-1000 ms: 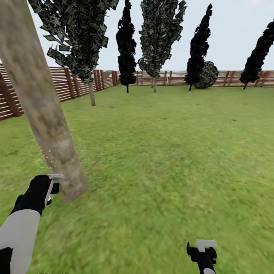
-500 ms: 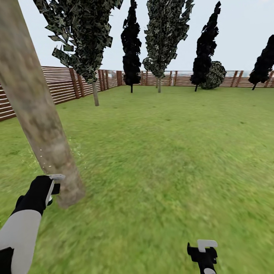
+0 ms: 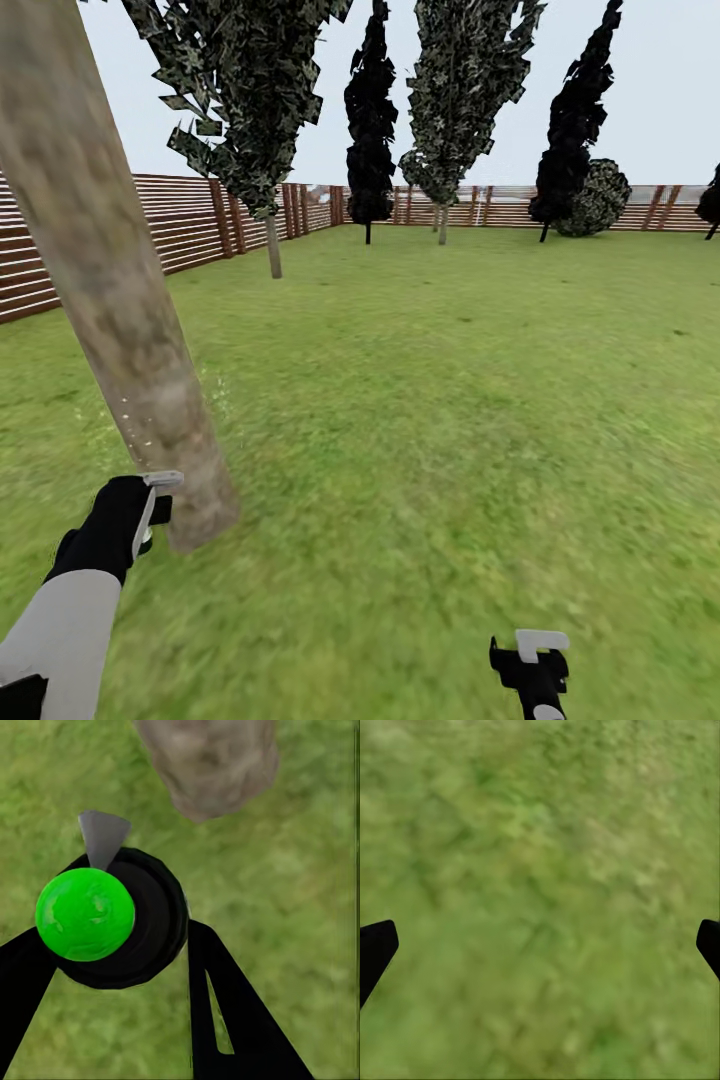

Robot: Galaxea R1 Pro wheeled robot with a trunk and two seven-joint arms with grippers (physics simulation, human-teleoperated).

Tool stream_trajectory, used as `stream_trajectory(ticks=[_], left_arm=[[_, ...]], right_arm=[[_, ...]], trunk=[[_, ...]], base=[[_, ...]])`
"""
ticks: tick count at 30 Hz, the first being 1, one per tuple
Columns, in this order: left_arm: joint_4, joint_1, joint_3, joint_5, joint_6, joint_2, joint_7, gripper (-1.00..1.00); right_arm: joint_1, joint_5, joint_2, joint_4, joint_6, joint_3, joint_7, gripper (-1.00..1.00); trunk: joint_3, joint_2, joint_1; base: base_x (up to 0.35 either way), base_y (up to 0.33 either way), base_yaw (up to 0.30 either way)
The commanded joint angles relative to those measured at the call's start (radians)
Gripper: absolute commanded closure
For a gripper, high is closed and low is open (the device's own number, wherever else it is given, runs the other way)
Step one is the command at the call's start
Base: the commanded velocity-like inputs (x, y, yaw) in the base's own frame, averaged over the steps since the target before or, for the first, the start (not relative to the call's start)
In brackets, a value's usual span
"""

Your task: In the garden, pick up the pesticide atomizer on the floor and spray pesticide onto both trees until each tree trunk is fully covered.

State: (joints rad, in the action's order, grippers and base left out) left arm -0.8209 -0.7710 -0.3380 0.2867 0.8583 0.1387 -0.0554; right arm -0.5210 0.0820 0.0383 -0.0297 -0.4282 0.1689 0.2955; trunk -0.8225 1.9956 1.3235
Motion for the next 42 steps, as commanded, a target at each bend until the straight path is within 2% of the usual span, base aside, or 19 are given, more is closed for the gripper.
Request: stream_trajectory(ticks=[1,9,22,27,28,30,31,42], left_arm=[[0.000,-0.001,-0.001,-0.002,0.004,-0.001,-0.006,1.00],[0.005,0.046,-0.001,-0.001,0.002,-0.002,-0.007,1.00],[0.002,0.050,-0.001,0.000,-0.002,-0.001,-0.009,1.00],[0.005,0.050,-0.001,0.002,-0.005,-0.002,-0.011,1.00],[0.007,0.050,-0.001,0.004,-0.005,-0.002,-0.017,1.00],[0.011,0.050,0.001,-0.001,-0.004,-0.003,-0.078,1.00],[0.012,0.050,0.002,-0.003,-0.003,-0.004,-0.086,1.00],[0.012,0.050,0.001,-0.004,-0.002,-0.004,-0.095,1.00]], right_arm=[[-0.001,0.009,0.000,0.001,-0.003,0.009,0.002,-1.00],[-0.001,0.009,-0.001,0.001,-0.003,0.009,0.002,-1.00],[-0.001,0.009,-0.001,0.001,-0.003,0.009,0.002,-1.00],[-0.001,0.009,0.000,0.001,-0.003,0.008,0.003,-1.00],[-0.001,0.009,0.000,0.001,-0.003,0.008,0.004,-1.00],[-0.001,0.009,0.000,0.001,-0.003,0.008,0.004,-1.00],[-0.001,0.009,0.000,0.001,-0.003,0.008,0.004,-1.00],[-0.001,0.009,-0.001,0.001,-0.004,0.009,0.004,-1.00]], trunk=[[-0.001,0.000,0.000],[-0.001,0.000,0.000],[-0.001,0.000,0.000],[-0.001,0.000,0.000],[-0.001,0.000,0.000],[-0.001,0.000,0.000],[-0.001,0.000,0.000],[-0.001,0.000,0.000]], base=[[0.337,0.000,0.000],[0.294,-0.093,0.069],[0.062,-0.040,0.273],[0.155,-0.202,0.031],[0.159,-0.233,0.001],[0.151,-0.238,0.000],[0.120,-0.248,0.000],[0.014,-0.271,0.218]])
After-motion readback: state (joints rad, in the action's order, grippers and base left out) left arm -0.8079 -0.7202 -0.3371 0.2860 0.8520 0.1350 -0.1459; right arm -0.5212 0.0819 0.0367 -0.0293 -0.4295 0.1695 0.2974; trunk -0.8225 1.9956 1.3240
